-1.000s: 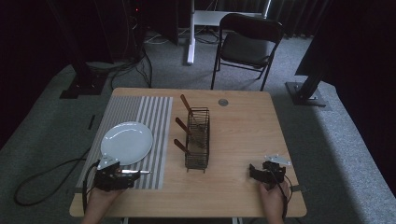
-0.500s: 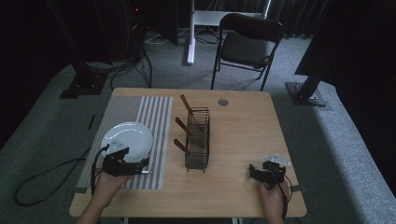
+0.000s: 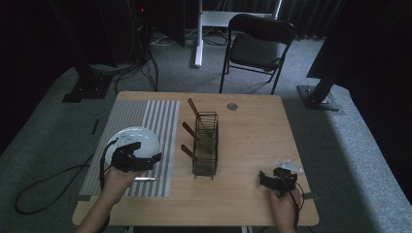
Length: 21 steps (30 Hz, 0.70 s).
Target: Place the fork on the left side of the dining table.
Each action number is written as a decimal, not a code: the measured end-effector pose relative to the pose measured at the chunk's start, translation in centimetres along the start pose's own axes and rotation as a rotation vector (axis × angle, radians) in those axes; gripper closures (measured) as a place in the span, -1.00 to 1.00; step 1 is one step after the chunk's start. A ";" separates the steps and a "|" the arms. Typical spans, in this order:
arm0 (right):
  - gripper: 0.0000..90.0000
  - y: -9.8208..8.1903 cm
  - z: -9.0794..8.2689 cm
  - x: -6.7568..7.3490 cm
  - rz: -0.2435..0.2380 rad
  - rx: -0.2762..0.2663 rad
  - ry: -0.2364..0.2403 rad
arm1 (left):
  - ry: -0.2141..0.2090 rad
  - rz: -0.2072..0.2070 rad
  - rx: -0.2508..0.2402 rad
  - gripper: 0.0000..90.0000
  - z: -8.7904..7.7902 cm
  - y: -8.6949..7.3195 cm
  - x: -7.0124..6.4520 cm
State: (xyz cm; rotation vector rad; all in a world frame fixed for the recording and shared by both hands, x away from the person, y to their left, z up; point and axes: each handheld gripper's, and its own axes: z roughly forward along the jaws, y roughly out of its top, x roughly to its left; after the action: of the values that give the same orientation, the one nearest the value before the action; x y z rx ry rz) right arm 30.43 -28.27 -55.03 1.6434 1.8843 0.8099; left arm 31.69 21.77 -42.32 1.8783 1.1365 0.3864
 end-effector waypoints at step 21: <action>-0.73 0.0 0.0 0.0 0.000 -0.001 0.000 | -0.062 0.036 -0.036 -0.92 1.5 6.3 -1.6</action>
State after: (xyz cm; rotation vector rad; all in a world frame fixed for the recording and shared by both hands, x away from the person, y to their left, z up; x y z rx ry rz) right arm 30.44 -28.28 -55.03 1.6423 1.8836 0.8111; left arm 35.29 18.43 -37.83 1.8686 1.0498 0.3642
